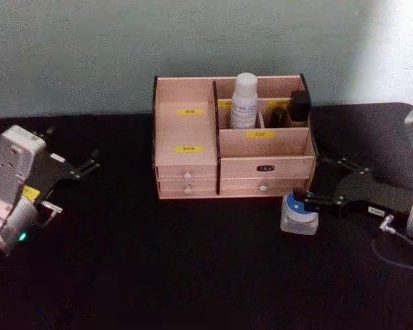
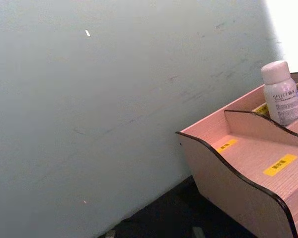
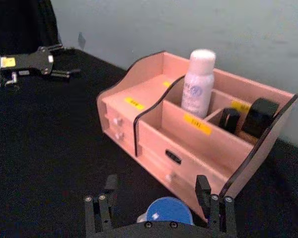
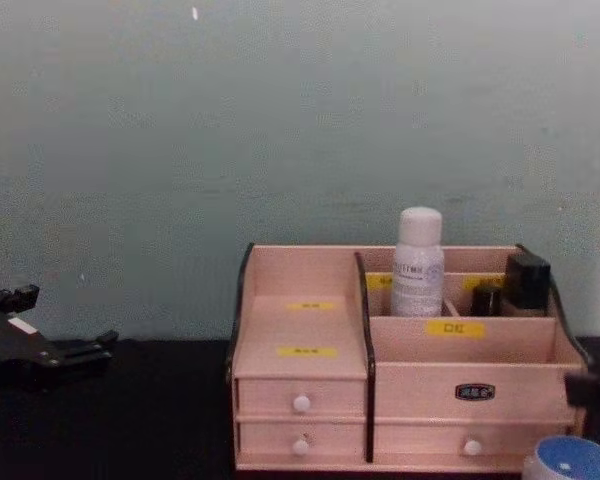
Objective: Pick up the facial cleanser and watermelon frost from the table and place them into the tiered storage box.
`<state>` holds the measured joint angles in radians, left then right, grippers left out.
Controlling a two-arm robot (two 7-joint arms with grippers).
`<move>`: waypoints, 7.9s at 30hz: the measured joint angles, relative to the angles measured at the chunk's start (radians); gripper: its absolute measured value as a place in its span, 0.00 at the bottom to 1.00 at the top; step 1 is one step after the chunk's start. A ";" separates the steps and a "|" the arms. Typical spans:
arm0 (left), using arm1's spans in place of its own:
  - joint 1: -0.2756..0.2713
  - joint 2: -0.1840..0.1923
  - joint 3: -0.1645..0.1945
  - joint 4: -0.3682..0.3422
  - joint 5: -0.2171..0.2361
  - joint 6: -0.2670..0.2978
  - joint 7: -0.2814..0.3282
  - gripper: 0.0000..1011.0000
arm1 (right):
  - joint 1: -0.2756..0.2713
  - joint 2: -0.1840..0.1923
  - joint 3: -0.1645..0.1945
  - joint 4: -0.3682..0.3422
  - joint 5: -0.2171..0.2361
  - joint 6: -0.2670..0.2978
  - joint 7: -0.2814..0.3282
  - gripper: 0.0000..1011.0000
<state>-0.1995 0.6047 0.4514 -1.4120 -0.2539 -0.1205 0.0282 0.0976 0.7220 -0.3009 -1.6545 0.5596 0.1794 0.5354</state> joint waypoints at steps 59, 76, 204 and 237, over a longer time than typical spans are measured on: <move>0.000 0.000 0.000 0.000 0.000 0.000 0.000 0.99 | 0.091 -0.044 -0.111 0.141 -0.060 0.110 -0.040 0.99; 0.000 0.000 0.000 0.000 0.000 0.000 0.000 0.99 | 0.096 -0.047 -0.117 0.157 -0.070 0.107 -0.032 0.99; 0.000 0.000 0.000 0.000 0.000 0.000 0.000 0.99 | 0.472 -0.234 -0.314 0.338 -0.115 0.004 0.155 0.70; 0.000 0.000 0.000 0.000 0.000 0.000 0.000 0.99 | 0.704 -0.454 -0.369 0.740 -0.168 -0.050 0.190 0.70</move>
<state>-0.1995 0.6047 0.4514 -1.4120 -0.2539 -0.1205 0.0283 0.8016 0.2676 -0.6698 -0.9146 0.3915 0.1295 0.7251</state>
